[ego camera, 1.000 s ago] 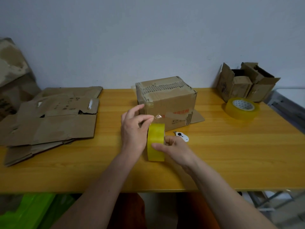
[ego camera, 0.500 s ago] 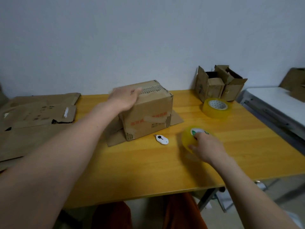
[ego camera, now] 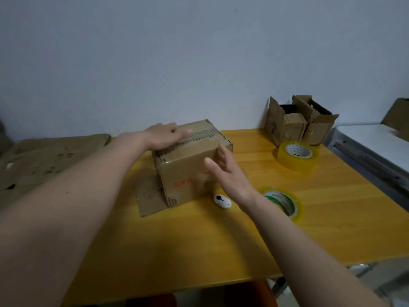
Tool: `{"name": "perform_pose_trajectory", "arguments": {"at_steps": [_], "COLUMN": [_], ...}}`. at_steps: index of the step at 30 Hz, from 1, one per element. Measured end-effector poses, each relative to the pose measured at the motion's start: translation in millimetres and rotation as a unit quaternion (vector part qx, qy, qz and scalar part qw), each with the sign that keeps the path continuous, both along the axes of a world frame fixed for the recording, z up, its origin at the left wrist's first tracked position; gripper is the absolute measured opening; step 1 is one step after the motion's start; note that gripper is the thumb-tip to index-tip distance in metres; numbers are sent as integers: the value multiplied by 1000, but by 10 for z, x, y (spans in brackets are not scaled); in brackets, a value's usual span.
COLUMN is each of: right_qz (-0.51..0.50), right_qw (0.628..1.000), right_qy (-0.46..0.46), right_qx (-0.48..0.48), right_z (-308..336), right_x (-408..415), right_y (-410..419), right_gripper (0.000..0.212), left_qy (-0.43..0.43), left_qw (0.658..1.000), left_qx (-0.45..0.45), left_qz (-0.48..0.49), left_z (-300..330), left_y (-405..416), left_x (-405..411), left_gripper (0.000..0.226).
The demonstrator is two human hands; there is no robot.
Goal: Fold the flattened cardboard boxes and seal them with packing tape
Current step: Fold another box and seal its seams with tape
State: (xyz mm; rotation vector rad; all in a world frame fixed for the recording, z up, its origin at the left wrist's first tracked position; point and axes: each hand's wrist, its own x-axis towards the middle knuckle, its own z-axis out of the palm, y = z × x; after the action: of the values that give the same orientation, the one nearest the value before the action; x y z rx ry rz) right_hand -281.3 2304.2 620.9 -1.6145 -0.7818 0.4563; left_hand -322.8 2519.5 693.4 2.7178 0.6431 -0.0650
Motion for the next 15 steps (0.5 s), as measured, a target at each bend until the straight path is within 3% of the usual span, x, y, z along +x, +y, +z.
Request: {"name": "perform_pose_trajectory", "arguments": {"at_steps": [3, 7, 12, 15], "right_qz": [-10, -14, 20, 57], "right_qw": [999, 996, 993, 993], "right_qy": [41, 73, 108, 101], "right_qx": [11, 52, 36, 11], "right_z": [12, 70, 112, 178], "right_x": [13, 72, 187, 163], "right_y": [250, 394, 560, 638], "right_gripper": [90, 63, 50, 41], "left_qy": [11, 45, 62, -15], "left_qw": [1000, 997, 996, 996], "left_qx": [20, 52, -63, -75], "left_qz": [10, 17, -23, 43], "left_z": [46, 52, 208, 50], "left_y": [28, 96, 109, 141], "left_x": [-167, -422, -824, -976], "left_gripper": [84, 84, 93, 79]}}
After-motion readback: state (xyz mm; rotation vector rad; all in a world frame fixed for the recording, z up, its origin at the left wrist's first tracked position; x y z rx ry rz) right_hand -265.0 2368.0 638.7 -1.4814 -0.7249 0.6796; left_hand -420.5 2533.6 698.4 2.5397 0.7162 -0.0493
